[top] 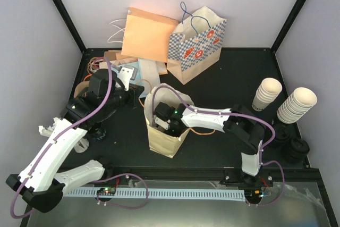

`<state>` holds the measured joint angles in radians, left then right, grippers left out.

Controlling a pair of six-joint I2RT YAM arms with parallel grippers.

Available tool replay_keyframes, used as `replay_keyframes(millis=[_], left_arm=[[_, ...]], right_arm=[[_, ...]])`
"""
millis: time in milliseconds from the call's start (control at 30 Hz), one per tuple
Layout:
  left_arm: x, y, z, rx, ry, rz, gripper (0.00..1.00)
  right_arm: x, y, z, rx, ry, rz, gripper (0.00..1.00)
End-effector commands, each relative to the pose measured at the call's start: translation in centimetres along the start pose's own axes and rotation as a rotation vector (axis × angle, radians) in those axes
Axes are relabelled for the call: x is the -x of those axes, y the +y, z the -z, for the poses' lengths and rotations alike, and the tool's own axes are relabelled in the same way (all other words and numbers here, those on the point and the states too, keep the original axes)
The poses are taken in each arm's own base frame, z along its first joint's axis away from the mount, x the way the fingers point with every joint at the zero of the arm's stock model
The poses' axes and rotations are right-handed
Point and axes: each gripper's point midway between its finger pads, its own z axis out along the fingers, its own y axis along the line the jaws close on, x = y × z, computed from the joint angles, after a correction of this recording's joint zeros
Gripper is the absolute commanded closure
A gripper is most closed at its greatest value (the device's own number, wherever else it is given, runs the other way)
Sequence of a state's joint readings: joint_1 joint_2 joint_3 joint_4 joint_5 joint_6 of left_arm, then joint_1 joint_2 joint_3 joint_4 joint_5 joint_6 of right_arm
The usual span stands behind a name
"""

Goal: Pack the takeout coffee

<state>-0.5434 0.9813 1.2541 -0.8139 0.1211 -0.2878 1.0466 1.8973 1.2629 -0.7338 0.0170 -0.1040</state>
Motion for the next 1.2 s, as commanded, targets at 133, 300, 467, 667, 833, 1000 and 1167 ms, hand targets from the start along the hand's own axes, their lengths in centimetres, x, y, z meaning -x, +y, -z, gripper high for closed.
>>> replay_keyframes(millis=[133, 300, 467, 667, 833, 1000, 1167], left_arm=[[0.8, -0.4, 0.3, -0.021, -0.029, -0.012, 0.98], [0.7, -0.4, 0.4, -0.023, -0.03, -0.012, 0.99], [0.7, -0.3, 0.5, -0.02, -0.029, -0.011, 0.98], [0.5, -0.2, 0.4, -0.018, -0.025, -0.01, 0.99], [0.5, -0.2, 0.4, -0.019, -0.025, -0.009, 0.98], [0.4, -0.3, 0.4, -0.022, -0.024, -0.009, 0.98], [0.4, -0.3, 0.4, -0.024, -0.023, -0.008, 0.98]], right_arm=[[-2.2, 0.7, -3.4, 0.029, 0.08, -0.008, 0.59], [-2.0, 0.6, -3.4, 0.029, 0.08, -0.004, 0.58], [-2.1, 0.8, -4.1, 0.039, 0.088, -0.005, 0.58], [-2.2, 0.7, -4.1, 0.031, 0.092, -0.005, 0.58], [-1.9, 0.7, -3.5, 0.031, 0.083, 0.001, 0.45], [-1.5, 0.8, -2.7, 0.042, 0.067, 0.005, 0.24], [-1.0, 0.7, -2.0, 0.039, 0.058, 0.005, 0.0]])
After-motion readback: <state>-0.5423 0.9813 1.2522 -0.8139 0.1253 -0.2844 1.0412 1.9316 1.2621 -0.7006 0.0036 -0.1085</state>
